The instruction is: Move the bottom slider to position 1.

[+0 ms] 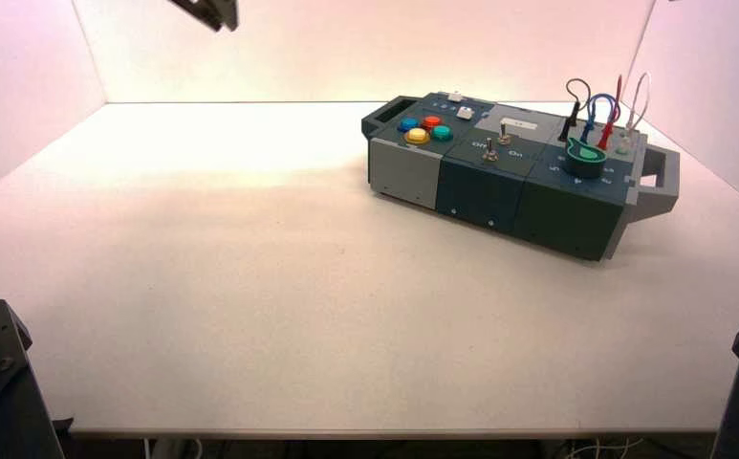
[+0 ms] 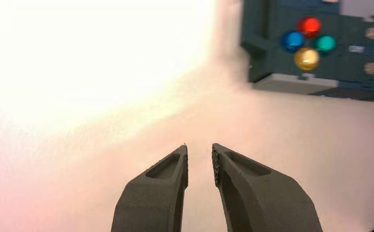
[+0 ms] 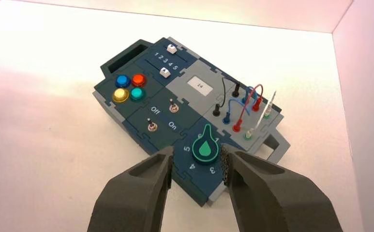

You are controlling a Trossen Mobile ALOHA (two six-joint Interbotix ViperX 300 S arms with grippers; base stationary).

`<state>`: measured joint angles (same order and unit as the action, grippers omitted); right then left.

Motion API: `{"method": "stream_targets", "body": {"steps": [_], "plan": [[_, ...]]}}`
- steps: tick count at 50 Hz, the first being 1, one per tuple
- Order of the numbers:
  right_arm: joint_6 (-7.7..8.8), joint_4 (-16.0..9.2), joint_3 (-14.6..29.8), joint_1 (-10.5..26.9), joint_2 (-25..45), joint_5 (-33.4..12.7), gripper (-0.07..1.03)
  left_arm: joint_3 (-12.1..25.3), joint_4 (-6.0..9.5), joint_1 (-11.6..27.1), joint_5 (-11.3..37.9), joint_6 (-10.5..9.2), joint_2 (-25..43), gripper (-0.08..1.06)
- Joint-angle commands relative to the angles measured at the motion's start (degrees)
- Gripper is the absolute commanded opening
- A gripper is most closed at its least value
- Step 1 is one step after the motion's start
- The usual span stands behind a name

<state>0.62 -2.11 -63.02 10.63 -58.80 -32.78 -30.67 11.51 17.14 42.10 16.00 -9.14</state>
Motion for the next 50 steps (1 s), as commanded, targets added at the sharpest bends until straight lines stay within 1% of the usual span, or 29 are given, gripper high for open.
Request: {"method": "stream_targets", "body": {"steps": [1, 12, 21, 27, 30, 34, 39, 46, 50], "plan": [[-0.09, -0.2, 4.7, 0.4, 5.0, 0.2, 0.51, 0.4, 0.00, 2.4, -1.8, 0.26, -2.0, 0.30], [-0.09, -0.2, 10.4, 0.4, 14.9, 0.4, 0.46, 0.4, 0.00, 4.0, -2.5, 0.35, -1.4, 0.30], [-0.09, -0.2, 15.3, 0.4, 23.7, 1.6, 0.41, 0.4, 0.00, 4.4, -2.5, 0.35, -1.7, 0.30], [-0.09, -0.2, 19.4, 0.9, 30.8, 2.4, 0.37, 0.4, -0.09, 4.6, -2.4, 0.35, -2.3, 0.30], [-0.09, -0.2, 21.4, 1.4, 34.2, 2.4, 0.33, 0.2, -0.09, 4.6, -2.5, 0.35, -2.8, 0.30], [-0.18, -0.4, 24.0, 2.5, 38.5, 2.5, 0.22, -0.4, -0.26, 4.6, -2.9, 0.35, -3.6, 0.30], [-0.18, -1.7, 26.8, 3.7, 43.7, 3.3, 0.09, -0.6, -0.44, 4.6, -3.1, 0.35, -4.4, 0.30], [-0.18, -4.2, 29.8, 4.1, 49.8, 4.1, 0.01, -0.7, -0.53, 4.6, -3.1, 0.35, -5.0, 0.30], [-0.18, -4.8, 31.1, 4.1, 52.9, 4.4, -0.02, -0.8, -0.53, 4.6, -3.1, 0.35, -5.2, 0.30]]}}
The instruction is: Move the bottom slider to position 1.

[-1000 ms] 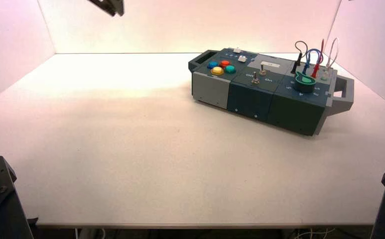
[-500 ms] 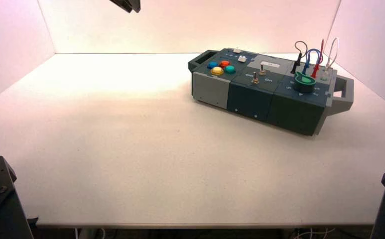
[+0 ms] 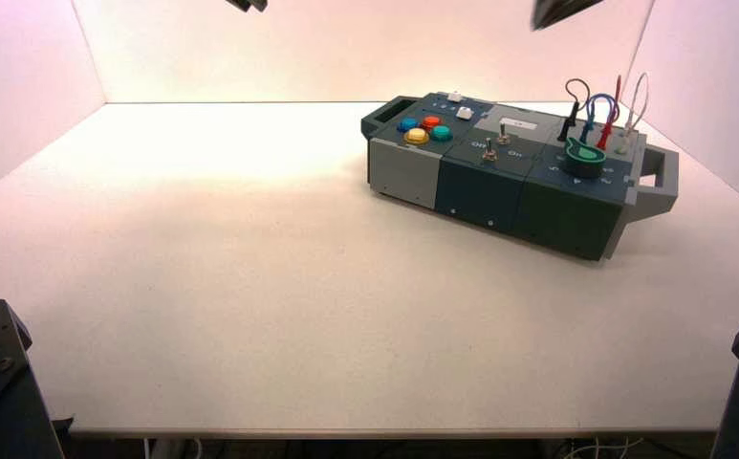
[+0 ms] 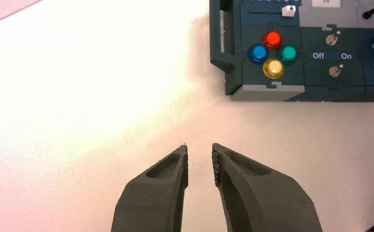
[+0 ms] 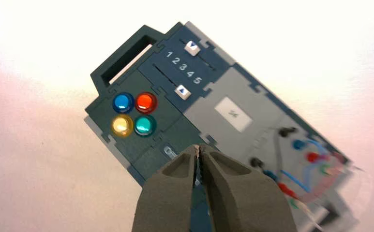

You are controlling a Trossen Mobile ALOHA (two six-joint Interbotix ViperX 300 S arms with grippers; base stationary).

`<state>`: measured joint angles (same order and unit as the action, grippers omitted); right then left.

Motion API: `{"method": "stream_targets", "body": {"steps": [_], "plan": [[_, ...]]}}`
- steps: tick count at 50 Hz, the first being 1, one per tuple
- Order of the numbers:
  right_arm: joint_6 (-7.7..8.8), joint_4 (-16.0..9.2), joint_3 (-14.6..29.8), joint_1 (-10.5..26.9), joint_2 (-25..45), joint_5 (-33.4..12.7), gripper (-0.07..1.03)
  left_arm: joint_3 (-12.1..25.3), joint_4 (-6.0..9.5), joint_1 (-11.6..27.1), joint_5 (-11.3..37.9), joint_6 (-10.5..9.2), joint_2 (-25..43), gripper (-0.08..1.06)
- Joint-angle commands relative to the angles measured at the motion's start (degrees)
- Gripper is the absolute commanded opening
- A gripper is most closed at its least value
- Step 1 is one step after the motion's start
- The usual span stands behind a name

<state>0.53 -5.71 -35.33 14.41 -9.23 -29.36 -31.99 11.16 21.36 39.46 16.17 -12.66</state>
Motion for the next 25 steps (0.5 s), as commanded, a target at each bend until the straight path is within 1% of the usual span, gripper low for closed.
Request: {"method": "stream_targets", "body": {"steps": [1, 25], "plan": [[-0.09, -1.2, 3.6, 0.4, 3.8, 1.1, -0.02, 0.5, -0.18, 0.4, -0.4, 0.18, -1.7, 0.30], [-0.09, -3.4, 9.4, 0.8, 16.7, 1.7, -0.02, 0.4, -0.18, 0.4, -0.4, 0.18, -1.7, 0.30]]}}
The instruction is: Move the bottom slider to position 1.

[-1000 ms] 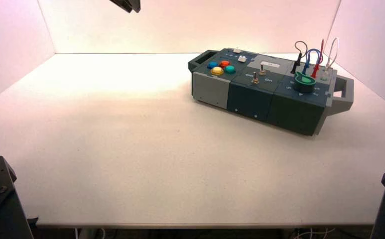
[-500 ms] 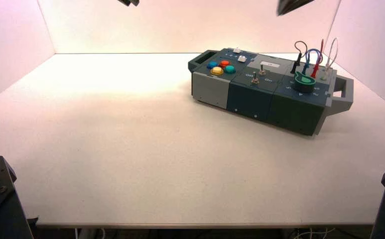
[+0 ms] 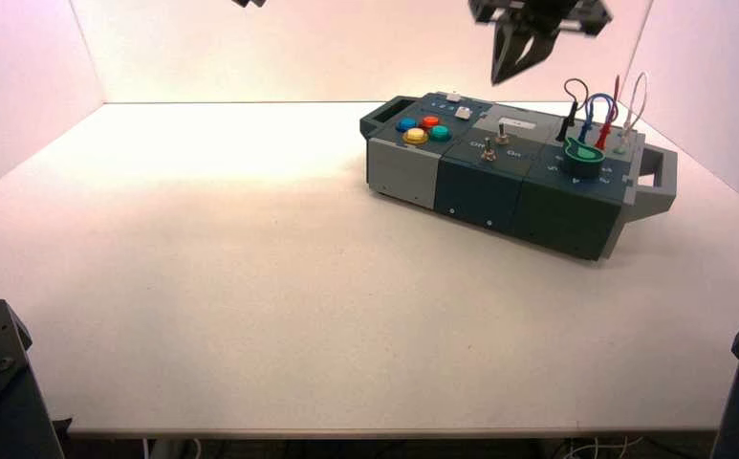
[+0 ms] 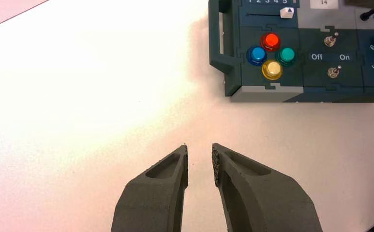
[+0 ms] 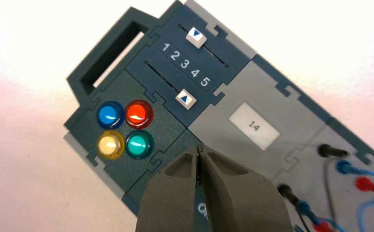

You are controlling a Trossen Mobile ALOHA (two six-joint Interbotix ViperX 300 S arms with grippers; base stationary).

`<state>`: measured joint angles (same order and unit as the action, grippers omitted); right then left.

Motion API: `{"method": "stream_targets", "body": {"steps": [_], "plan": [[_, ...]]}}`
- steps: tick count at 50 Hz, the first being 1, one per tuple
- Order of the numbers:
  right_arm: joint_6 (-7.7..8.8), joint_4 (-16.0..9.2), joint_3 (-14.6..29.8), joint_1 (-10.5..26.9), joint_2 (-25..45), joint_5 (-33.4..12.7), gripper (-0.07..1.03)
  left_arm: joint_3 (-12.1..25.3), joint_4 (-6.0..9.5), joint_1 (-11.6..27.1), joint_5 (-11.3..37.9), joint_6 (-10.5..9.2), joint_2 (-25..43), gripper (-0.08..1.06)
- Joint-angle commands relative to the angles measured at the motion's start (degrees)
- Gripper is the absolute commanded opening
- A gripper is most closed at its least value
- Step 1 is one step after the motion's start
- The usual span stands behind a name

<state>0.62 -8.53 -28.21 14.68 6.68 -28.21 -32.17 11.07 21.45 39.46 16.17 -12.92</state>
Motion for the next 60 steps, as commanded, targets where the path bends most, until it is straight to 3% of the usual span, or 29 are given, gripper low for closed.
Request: {"method": "stream_targets", "body": {"steps": [1, 60], "plan": [[-0.18, -0.6, 2.5, 0.5, 1.2, 0.5, -0.02, 0.7, -0.09, 0.3, -0.4, 0.18, -1.4, 0.30], [-0.18, -1.7, 12.8, 0.5, 14.1, 0.8, -0.02, 0.7, -0.44, 0.4, -0.2, 0.26, -1.1, 0.30]]}}
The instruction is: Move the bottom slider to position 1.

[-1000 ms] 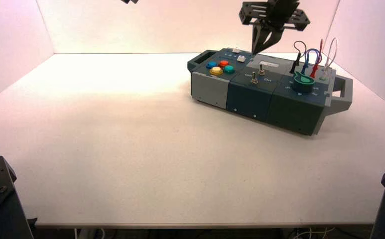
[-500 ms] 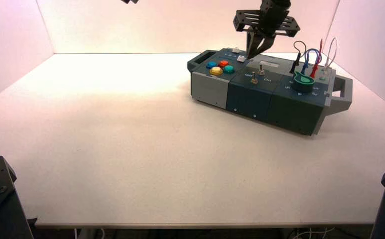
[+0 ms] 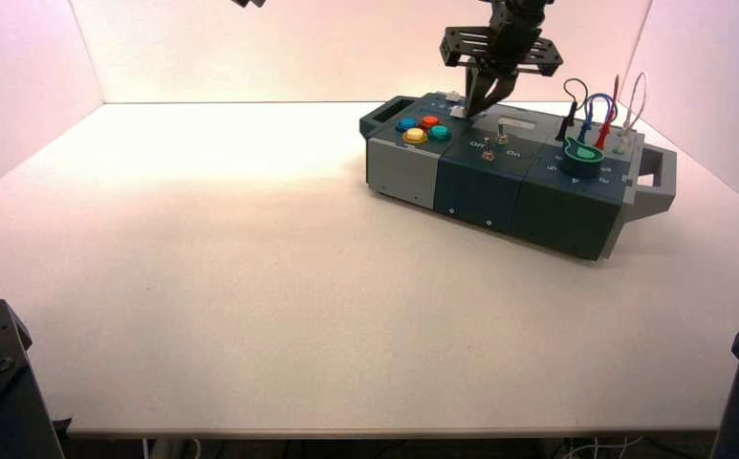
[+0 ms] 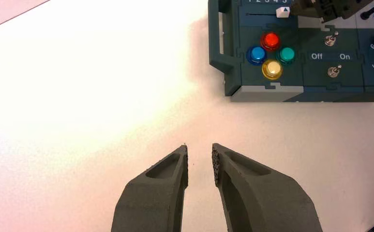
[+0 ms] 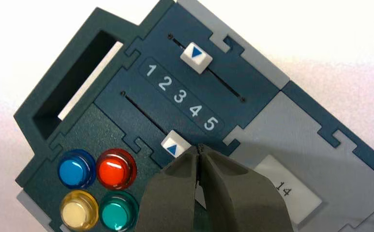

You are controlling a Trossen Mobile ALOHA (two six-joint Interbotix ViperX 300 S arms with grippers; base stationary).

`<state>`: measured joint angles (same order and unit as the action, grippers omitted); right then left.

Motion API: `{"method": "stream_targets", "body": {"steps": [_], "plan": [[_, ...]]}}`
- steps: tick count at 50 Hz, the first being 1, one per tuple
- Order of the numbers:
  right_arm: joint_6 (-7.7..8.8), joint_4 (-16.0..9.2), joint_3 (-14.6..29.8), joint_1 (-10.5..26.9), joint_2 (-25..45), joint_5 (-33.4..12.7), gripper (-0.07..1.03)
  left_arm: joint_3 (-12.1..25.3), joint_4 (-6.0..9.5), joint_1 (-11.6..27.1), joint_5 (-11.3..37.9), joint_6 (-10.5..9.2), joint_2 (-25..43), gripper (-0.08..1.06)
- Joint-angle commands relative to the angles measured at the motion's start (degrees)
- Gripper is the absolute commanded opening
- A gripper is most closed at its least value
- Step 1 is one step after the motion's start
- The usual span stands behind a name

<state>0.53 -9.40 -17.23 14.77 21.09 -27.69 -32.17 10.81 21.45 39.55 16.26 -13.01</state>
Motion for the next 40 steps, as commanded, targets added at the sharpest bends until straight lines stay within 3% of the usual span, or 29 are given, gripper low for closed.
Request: {"method": "stream_targets", "body": {"steps": [1, 40], "plan": [[0.00, -1.1, 2.0, 0.4, -0.2, 0.3, -0.02, 0.7, -0.18, 0.4, -0.3, 0.09, -0.9, 0.30], [0.00, -3.1, 9.1, 4.8, 4.6, -1.8, -0.02, 0.9, -0.26, 0.4, 0.1, 0.18, -0.8, 0.30]]}}
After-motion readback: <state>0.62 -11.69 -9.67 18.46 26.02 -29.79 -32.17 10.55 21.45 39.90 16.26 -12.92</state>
